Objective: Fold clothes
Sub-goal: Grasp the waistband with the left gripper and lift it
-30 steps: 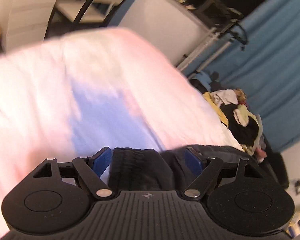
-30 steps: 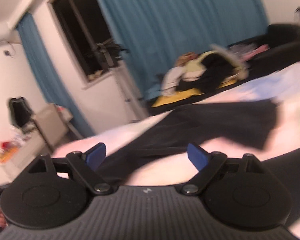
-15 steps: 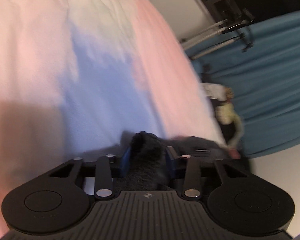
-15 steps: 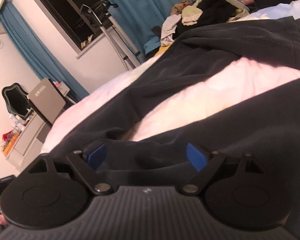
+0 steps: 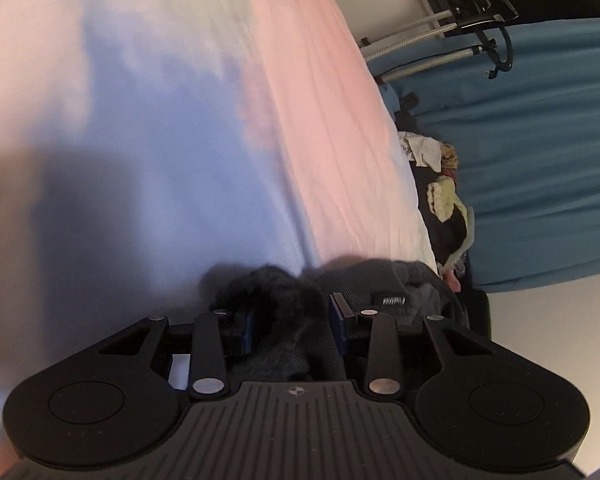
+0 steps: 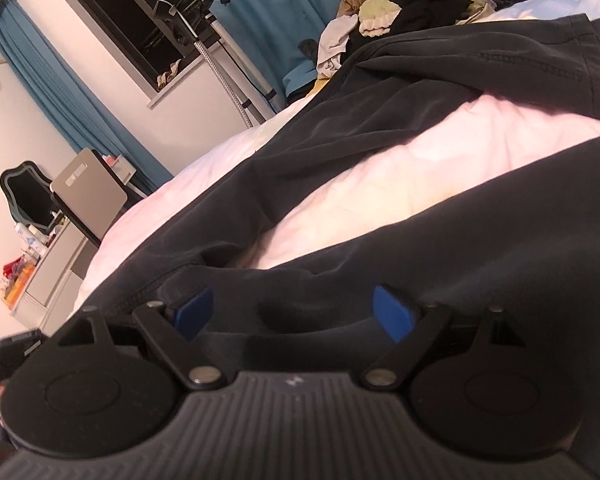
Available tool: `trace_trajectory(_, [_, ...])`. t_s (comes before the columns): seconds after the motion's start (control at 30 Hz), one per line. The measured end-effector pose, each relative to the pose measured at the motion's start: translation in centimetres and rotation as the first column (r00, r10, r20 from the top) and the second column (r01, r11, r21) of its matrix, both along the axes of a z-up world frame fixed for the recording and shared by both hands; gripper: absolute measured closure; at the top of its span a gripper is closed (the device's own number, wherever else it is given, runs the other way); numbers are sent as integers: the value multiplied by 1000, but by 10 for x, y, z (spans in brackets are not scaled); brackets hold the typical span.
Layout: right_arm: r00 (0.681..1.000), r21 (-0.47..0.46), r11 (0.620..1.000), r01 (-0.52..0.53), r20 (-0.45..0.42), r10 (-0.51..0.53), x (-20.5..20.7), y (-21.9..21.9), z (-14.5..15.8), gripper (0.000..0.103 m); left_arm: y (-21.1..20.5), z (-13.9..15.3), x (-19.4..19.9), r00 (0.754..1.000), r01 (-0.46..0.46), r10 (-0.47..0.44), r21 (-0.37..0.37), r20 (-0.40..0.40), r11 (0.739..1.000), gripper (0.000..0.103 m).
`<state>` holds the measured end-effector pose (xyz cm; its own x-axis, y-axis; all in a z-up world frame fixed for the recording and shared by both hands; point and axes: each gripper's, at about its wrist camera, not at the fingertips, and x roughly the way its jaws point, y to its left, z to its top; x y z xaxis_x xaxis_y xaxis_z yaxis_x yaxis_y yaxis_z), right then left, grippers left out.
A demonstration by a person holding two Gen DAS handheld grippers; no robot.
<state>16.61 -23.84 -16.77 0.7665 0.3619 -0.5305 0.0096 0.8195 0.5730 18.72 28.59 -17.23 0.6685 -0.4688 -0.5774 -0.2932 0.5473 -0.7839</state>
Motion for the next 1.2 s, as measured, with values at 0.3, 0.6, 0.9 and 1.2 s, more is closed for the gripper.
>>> trace_trajectory(0.3, [995, -74, 996, 53, 85, -46, -12, -3, 3, 15, 17, 81, 5, 970, -236, 216, 210, 112, 949, 94])
trace_trajectory(0.6, [985, -236, 970, 62, 174, -20, 10, 17, 1, 15, 17, 242, 116, 963, -235, 144, 449, 226, 862, 94])
trace_trajectory(0.9, [987, -302, 952, 54, 159, -6, 48, 19, -39, 15, 19, 146, 217, 979, -198, 132, 556, 156, 807, 94])
trace_trajectory(1.2, [989, -321, 946, 47, 146, 0, 59, 22, -54, 13, 20, 110, 203, 986, -94, -5, 582, 165, 808, 49])
